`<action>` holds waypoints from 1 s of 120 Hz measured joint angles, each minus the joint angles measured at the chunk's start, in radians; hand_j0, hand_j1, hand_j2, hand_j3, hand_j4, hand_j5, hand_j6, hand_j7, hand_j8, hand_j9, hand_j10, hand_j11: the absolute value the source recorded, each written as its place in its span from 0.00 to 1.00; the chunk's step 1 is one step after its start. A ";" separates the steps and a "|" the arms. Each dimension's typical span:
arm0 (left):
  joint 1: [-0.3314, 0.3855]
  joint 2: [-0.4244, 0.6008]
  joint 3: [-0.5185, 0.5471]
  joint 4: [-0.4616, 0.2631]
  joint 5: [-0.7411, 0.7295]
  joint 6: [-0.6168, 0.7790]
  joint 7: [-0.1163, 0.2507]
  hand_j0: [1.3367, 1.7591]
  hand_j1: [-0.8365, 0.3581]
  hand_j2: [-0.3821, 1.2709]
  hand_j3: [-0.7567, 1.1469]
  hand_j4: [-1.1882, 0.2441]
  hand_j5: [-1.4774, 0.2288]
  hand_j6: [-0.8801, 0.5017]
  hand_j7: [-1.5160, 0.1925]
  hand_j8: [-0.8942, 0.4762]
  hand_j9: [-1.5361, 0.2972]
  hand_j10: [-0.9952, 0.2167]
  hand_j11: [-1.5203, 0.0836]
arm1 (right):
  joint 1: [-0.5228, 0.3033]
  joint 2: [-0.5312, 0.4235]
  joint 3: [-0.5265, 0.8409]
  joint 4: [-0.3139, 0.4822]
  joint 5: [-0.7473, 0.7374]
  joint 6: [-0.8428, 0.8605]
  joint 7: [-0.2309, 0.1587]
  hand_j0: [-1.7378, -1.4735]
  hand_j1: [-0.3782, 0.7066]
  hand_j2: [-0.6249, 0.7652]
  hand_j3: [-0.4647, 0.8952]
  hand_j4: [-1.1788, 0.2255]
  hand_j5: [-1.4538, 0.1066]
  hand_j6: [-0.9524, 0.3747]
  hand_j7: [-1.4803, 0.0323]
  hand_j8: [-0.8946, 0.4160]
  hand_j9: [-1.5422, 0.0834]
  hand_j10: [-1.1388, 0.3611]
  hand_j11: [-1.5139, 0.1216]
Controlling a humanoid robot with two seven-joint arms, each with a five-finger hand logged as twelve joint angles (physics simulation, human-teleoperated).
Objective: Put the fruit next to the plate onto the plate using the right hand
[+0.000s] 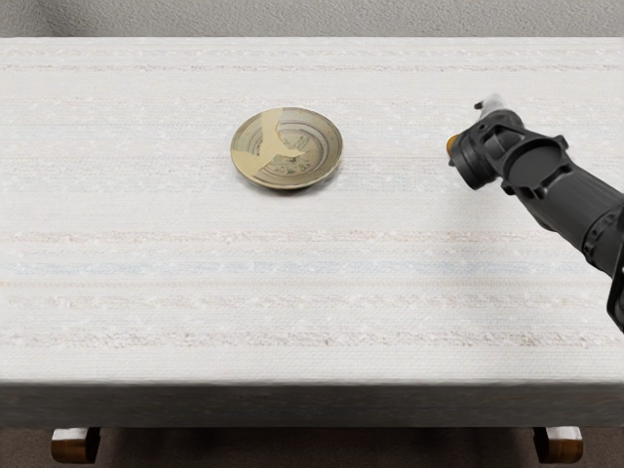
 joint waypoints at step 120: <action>0.000 0.000 0.000 0.000 0.000 0.000 0.000 0.76 0.99 0.23 0.40 0.83 0.87 0.64 0.89 0.65 0.84 0.82 0.95 | -0.038 0.012 -0.024 -0.053 0.000 0.040 0.034 0.30 0.28 0.42 0.34 0.68 0.74 0.55 0.78 0.51 0.77 0.61 0.75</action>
